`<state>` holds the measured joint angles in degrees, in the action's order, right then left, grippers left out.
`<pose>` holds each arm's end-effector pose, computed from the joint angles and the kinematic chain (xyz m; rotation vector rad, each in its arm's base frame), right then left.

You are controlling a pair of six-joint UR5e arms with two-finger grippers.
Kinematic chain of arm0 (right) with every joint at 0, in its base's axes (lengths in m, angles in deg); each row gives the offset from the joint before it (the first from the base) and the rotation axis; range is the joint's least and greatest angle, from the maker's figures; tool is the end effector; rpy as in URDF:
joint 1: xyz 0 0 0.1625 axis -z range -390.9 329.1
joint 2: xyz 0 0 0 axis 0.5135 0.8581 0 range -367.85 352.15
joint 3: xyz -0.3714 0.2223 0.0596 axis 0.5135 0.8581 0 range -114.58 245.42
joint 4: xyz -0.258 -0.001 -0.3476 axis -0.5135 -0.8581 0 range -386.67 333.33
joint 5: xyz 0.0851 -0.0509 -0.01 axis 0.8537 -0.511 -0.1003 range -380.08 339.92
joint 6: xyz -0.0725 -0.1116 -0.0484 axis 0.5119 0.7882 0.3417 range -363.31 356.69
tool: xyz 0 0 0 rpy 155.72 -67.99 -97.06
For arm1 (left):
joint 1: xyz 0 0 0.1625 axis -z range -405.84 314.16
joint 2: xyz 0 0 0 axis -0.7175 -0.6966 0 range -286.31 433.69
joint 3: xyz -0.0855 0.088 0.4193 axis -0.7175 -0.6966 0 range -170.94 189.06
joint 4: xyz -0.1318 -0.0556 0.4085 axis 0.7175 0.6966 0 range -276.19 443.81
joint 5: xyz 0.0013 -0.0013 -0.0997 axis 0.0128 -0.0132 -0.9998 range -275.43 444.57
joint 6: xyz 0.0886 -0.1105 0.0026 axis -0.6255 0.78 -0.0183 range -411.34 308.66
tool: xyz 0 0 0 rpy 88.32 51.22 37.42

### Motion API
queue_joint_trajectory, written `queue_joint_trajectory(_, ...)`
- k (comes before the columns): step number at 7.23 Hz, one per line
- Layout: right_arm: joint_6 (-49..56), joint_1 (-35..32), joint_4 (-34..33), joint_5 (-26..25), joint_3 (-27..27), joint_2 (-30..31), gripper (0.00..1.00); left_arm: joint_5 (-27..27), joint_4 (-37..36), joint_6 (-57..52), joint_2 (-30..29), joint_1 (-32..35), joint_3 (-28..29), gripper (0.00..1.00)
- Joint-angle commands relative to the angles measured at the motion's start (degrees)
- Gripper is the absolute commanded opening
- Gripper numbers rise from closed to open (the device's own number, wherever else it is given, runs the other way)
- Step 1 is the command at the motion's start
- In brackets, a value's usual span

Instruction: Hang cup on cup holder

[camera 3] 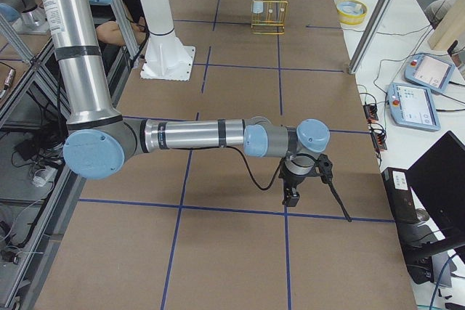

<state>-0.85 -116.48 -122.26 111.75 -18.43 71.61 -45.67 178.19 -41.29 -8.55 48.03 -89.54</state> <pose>-0.0066 -0.5893 0.6681 -0.0324 -0.7300 -0.1069 -0.0729 -0.4580 0.6879 0.0496 0.7068 -0.2006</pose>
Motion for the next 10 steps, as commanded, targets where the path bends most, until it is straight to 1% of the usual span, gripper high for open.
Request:
queue_joint_trajectory(1,0.00,-0.03,-0.03,0.00,0.00,0.00,1.00,-3.52,-5.87,-3.42,-0.47,-0.36,-0.02,1.00)
queue_joint_trajectory(2,0.00,-0.03,0.05,0.00,0.00,0.00,1.00,-3.62,-5.88,-9.54,-0.21,-0.45,-0.02,1.00)
queue_joint_trajectory(3,0.00,-0.03,-0.03,0.00,0.00,0.00,1.00,-4.75,-5.79,-13.00,-0.12,-0.63,0.50,1.00)
queue_joint_trajectory(5,0.00,0.06,-0.03,0.00,0.00,0.00,1.00,-6.25,-5.18,-13.12,-0.12,-0.89,-0.36,1.00)
queue_joint_trajectory(7,0.00,-0.03,0.05,0.00,0.00,0.00,1.00,-6.17,-4.91,-13.03,-0.03,-0.89,-4.21,1.00)
queue_joint_trajectory(10,0.00,-0.03,0.05,0.00,0.00,0.00,1.00,-5.64,-5.17,-12.51,-0.03,-1.33,-4.24,1.00)
